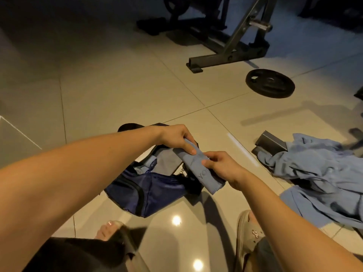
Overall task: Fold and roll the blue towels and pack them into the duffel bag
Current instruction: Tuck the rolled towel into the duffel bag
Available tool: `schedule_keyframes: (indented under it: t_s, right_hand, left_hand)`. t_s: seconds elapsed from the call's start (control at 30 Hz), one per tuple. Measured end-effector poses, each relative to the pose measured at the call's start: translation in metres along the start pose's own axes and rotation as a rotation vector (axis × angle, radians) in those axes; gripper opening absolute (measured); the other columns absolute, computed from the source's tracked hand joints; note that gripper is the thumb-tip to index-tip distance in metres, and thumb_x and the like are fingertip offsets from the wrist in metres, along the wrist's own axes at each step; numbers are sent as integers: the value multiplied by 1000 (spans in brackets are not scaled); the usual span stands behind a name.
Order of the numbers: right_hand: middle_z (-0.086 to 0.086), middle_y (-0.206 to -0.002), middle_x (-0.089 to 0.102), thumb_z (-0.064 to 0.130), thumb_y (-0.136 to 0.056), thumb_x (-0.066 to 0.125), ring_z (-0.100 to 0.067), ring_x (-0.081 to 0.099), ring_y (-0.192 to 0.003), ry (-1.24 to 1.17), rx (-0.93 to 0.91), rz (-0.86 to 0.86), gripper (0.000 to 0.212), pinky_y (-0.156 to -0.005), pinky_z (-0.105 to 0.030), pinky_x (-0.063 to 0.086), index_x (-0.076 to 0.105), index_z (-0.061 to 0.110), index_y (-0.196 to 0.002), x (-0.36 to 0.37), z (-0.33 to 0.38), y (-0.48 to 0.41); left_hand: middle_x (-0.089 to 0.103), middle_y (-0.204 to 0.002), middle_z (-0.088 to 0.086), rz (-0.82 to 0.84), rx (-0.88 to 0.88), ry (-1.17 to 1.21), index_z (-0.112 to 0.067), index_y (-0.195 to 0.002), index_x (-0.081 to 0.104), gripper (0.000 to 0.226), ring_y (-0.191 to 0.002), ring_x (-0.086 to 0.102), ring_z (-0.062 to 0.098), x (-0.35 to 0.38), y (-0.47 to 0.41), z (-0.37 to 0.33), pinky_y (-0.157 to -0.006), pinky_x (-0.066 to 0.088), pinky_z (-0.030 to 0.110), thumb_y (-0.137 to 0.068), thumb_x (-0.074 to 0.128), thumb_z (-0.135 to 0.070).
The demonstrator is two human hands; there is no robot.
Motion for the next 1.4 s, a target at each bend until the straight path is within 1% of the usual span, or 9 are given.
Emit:
schedule_keyframes:
  t_s: [0.13,0.2,0.33,0.53,0.7,0.8,1.07,1.23,1.4]
  right_hand:
    - [-3,-102,72,8,-101,52,-18,64,-89,59,7,-63,26,-72,-26,49,72,13,-117,9,-14,-41]
    - [-5,-108,73,11,-100,54,-21,66,-97,121,12,-103,24,-80,-33,52,73,13,-115,16,-22,-63]
    - [-8,-109,75,16,-96,61,-28,68,-102,253,1,-153,20,-88,-40,54,75,9,-107,38,-34,-101]
    - [-4,-119,73,19,-95,62,-28,65,-109,344,10,-158,25,-95,-41,53,74,15,-117,66,-41,-140]
    - [-16,-98,74,16,-95,59,-35,66,-86,403,25,-177,22,-73,-48,55,74,5,-106,83,-34,-167]
    - [-17,-84,72,16,-93,58,-34,61,-70,428,14,-198,20,-61,-47,51,73,5,-97,94,-30,-181]
    - [-9,-131,66,19,-104,49,-31,60,-121,328,-86,-213,35,-96,-37,48,61,11,-136,142,4,-223]
    - [-7,-133,65,17,-104,46,-30,59,-122,321,-116,-261,37,-96,-36,48,59,14,-139,161,15,-256]
    - [-14,-111,71,4,-93,50,-37,64,-108,394,-14,-136,30,-90,-38,52,70,7,-115,178,8,-281]
  left_hand:
    - [75,-101,9,-330,-111,153,-24,-97,82,25,-90,69,24,-19,-1,64,-84,57,43,-91,72,-46]
    - [73,-95,15,-437,-231,-112,-22,-91,79,32,-83,66,30,-32,4,110,-78,55,50,-94,64,-51]
    - [63,-99,8,-493,-358,-742,-14,-86,65,34,-80,57,27,-27,15,165,-63,48,39,-98,57,-45]
    - [60,-112,7,-633,-408,-610,-17,-114,72,46,-105,58,30,-9,-16,198,-77,52,41,-89,67,-56]
    - [63,-96,8,-552,-405,-735,-14,-95,70,29,-91,59,30,-19,-39,202,-67,39,38,-97,59,-41]
    - [66,-73,9,-639,-425,-417,-9,-75,69,32,-70,62,30,-47,-37,213,-58,46,38,-97,60,-31]
    - [76,-81,9,-701,-339,24,-7,-82,80,30,-79,68,27,-112,-19,235,-69,51,37,-94,69,-32]
    - [74,-77,9,-841,-236,4,-8,-79,78,34,-73,66,26,-122,-10,231,-71,52,43,-98,64,-33]
    - [78,-93,-1,-949,-156,-54,-15,-94,82,24,-84,68,15,-144,0,216,-76,52,31,-98,65,-31]
Point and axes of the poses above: each hand's wrist, its own y-axis away from the middle knuckle, its own x-axis out of the palm, z = x × y, the point moved 6 cm from there along -y, towards the middle knuckle
